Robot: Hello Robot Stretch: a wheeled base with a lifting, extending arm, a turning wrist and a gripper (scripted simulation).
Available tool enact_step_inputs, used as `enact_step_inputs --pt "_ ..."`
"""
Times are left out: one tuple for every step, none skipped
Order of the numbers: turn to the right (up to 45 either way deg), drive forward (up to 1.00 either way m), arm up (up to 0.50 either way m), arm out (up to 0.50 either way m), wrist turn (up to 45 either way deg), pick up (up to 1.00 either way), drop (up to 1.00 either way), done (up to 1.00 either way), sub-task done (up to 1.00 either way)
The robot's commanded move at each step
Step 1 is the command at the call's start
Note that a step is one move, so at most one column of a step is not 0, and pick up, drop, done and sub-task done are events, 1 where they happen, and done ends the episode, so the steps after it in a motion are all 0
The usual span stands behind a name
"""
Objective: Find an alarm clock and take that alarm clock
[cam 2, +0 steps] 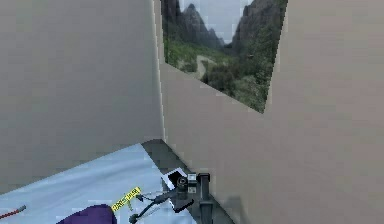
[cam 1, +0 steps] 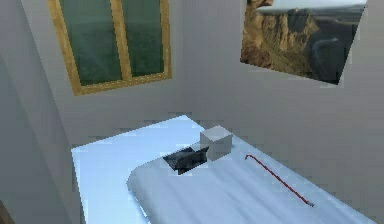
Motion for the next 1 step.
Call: enact_step_inputs --pt "0.0 0.0 0.0 0.0 45.0 0.0 0.0 0.0 0.0"
